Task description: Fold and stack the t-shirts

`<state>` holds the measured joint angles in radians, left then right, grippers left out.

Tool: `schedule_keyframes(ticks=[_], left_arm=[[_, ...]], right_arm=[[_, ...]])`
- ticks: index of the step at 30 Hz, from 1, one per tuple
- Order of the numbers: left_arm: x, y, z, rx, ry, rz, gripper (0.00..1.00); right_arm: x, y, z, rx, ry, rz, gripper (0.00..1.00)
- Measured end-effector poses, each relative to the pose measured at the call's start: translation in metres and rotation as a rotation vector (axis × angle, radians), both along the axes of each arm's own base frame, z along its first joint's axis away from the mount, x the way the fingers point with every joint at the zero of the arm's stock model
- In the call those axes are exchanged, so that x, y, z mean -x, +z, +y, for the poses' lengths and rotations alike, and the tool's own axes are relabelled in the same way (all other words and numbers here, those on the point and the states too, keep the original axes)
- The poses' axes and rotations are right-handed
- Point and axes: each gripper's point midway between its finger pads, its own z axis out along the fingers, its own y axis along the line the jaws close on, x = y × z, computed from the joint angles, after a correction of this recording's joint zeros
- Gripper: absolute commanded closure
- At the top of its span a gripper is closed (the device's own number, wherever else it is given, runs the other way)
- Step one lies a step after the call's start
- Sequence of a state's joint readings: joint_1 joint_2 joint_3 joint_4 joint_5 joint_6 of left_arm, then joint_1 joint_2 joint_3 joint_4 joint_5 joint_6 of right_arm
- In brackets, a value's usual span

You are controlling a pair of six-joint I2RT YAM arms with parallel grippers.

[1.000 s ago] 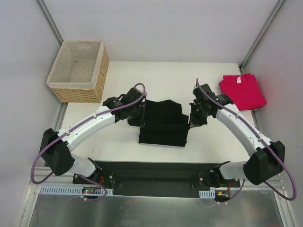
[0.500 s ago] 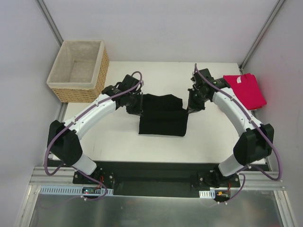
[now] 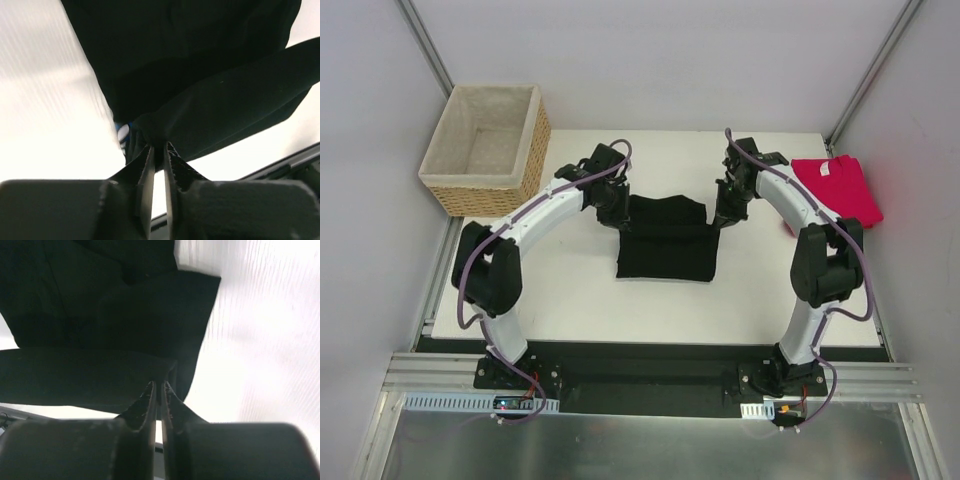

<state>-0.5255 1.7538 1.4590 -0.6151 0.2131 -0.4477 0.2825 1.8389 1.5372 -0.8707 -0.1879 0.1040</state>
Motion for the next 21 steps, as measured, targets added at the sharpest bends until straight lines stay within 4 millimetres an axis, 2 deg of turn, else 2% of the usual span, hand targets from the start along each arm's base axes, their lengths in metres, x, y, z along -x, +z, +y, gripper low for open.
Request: schedule_keyframes(ticks=[1, 4, 7, 14, 18, 21], left_arm=[[-0.008, -0.001, -0.001, 0.003, 0.001, -0.001, 0.76], [-0.03, -0.006, -0.004, 0.009, -0.002, -0.02, 0.61], [-0.043, -0.008, -0.004, 0.011, 0.005, -0.03, 0.55], [-0.052, -0.004, -0.005, 0.021, 0.012, -0.046, 0.53], [-0.055, -0.002, -0.005, 0.023, 0.015, -0.061, 0.55], [-0.053, 0.005, -0.009, 0.049, 0.001, -0.068, 0.59]], right_arm=[[-0.007, -0.001, 0.0, -0.002, -0.003, -0.004, 0.72], [-0.029, -0.002, 0.002, -0.007, -0.006, -0.035, 0.62], [-0.044, -0.002, 0.002, 0.0, -0.014, -0.064, 0.58], [-0.067, 0.005, -0.003, 0.035, -0.036, -0.161, 0.56], [-0.078, 0.023, -0.005, 0.04, -0.047, -0.236, 0.56], [-0.076, 0.048, -0.002, 0.005, -0.048, -0.292, 0.57]])
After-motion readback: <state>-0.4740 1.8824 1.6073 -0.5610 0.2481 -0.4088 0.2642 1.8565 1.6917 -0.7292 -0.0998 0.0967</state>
